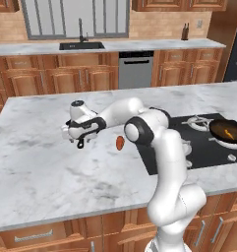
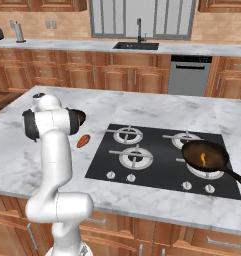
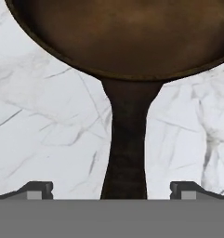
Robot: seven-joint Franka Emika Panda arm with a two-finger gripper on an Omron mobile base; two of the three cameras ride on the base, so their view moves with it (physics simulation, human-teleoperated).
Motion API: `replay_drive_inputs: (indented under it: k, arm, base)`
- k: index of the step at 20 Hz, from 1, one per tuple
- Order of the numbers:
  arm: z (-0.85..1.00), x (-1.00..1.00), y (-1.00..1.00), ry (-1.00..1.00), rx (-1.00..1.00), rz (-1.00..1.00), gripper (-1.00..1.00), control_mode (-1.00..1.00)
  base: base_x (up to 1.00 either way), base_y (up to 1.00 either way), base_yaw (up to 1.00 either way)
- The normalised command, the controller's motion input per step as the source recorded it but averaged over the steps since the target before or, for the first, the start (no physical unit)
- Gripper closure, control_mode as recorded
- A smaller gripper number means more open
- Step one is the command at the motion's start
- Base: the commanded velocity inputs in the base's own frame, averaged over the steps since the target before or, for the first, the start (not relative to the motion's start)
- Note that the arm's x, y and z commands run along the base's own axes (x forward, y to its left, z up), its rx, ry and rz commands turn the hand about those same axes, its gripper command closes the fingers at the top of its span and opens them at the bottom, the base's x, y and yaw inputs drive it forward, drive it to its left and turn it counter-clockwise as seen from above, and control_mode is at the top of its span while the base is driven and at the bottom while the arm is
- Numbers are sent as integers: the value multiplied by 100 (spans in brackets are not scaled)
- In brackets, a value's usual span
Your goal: Place both pans onto different burners. Then place the sweet potato and the shrimp on different pans.
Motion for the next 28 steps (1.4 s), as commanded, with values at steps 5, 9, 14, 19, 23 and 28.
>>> replay_drive_inputs:
  k: [5,9,14,19,23,28]
  arm:
    - [-23,15,1,0,0,0,-100,-100]
    - [-8,9,0,0,0,0,100,-100]
    - [2,2,0,-3,0,0,100,-100]
    - [37,-1,0,-13,0,0,100,-100]
    - [55,-4,-2,-6,0,-2,100,-100]
    - [33,-34,-30,-2,0,-2,100,-100]
  base:
    - [0,0,0]
    - [0,0,0]
    - [0,0,0]
    - [0,0,0]
    - [0,0,0]
    - [0,0,0]
